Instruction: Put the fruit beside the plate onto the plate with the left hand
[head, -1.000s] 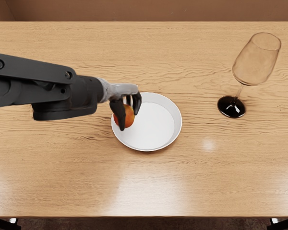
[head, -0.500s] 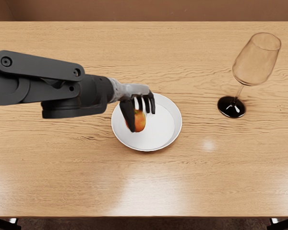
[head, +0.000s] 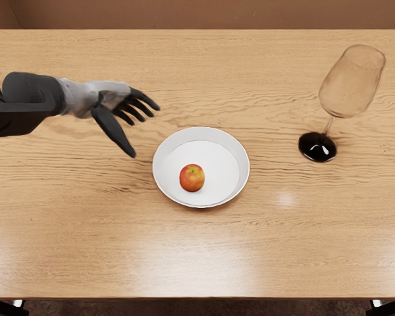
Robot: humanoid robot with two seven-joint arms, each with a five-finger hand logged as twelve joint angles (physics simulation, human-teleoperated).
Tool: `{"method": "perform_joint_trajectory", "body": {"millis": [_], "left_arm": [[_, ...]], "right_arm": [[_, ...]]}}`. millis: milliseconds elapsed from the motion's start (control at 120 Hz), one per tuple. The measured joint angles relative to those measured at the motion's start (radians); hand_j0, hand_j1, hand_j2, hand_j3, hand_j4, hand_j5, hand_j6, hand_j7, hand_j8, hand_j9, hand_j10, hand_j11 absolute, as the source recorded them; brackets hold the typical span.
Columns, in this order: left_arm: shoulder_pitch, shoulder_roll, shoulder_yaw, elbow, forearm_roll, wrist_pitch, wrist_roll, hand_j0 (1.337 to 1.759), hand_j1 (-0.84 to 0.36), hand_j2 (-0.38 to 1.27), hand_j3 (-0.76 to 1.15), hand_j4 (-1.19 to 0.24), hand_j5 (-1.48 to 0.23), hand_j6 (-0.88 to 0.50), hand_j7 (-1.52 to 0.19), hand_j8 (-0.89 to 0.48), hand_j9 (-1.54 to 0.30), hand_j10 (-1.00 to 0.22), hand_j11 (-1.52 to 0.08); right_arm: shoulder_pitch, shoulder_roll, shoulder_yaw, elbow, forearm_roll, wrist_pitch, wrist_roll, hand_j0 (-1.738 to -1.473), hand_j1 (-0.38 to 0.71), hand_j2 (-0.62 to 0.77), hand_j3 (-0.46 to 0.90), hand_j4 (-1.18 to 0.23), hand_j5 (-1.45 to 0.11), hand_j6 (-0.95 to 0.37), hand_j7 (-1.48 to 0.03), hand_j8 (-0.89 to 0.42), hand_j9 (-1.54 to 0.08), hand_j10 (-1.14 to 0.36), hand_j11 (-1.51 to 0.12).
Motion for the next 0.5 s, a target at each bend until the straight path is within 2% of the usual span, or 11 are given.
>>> {"method": "perform_joint_trajectory", "body": {"millis": [42,142,217,308,500], "left_arm": [[0.044,0.067,-0.050,0.014,-0.038,-0.074,0.000,1.658,0.02,0.07,0.00,-0.28,-0.37,-0.28,-0.37,-0.27,-0.37,-0.28,-0.37],[0.087,0.179,-0.119,0.075,-0.133,-0.272,0.000,1.658,0.03,0.06,0.00,-0.27,-0.36,-0.27,-0.36,-0.27,-0.36,-0.27,-0.36],[0.133,0.183,-0.142,0.152,-0.199,-0.391,0.000,1.658,0.03,0.06,0.00,-0.27,-0.35,-0.26,-0.35,-0.26,-0.35,-0.27,-0.35],[0.219,0.181,-0.155,0.265,-0.293,-0.459,0.000,1.658,0.04,0.06,0.00,-0.26,-0.34,-0.26,-0.34,-0.26,-0.34,-0.26,-0.34],[0.260,0.174,-0.162,0.445,-0.402,-0.499,0.001,1.658,0.04,0.05,0.00,-0.26,-0.33,-0.26,-0.33,-0.26,-0.33,-0.26,-0.33]], "right_arm": [[0.000,0.000,0.000,0.000,0.000,0.000,0.000,-1.658,-0.32,-0.01,0.00,-0.03,-0.03,-0.03,-0.03,-0.03,-0.03,-0.03,-0.03],[0.000,0.000,0.000,0.000,0.000,0.000,0.000,-1.658,-0.32,-0.01,0.00,-0.03,-0.03,-0.03,-0.03,-0.03,-0.03,-0.03,-0.03],[0.000,0.000,0.000,0.000,0.000,0.000,0.000,-1.658,-0.32,-0.01,0.00,-0.03,-0.03,-0.03,-0.03,-0.03,-0.03,-0.03,-0.03],[0.000,0.000,0.000,0.000,0.000,0.000,0.000,-1.658,-0.32,-0.01,0.00,-0.03,-0.03,-0.03,-0.03,-0.03,-0.03,-0.03,-0.03],[0.000,0.000,0.000,0.000,0.000,0.000,0.000,-1.658,-0.32,-0.01,0.00,-0.03,-0.03,-0.03,-0.03,-0.03,-0.03,-0.03,-0.03]]}}
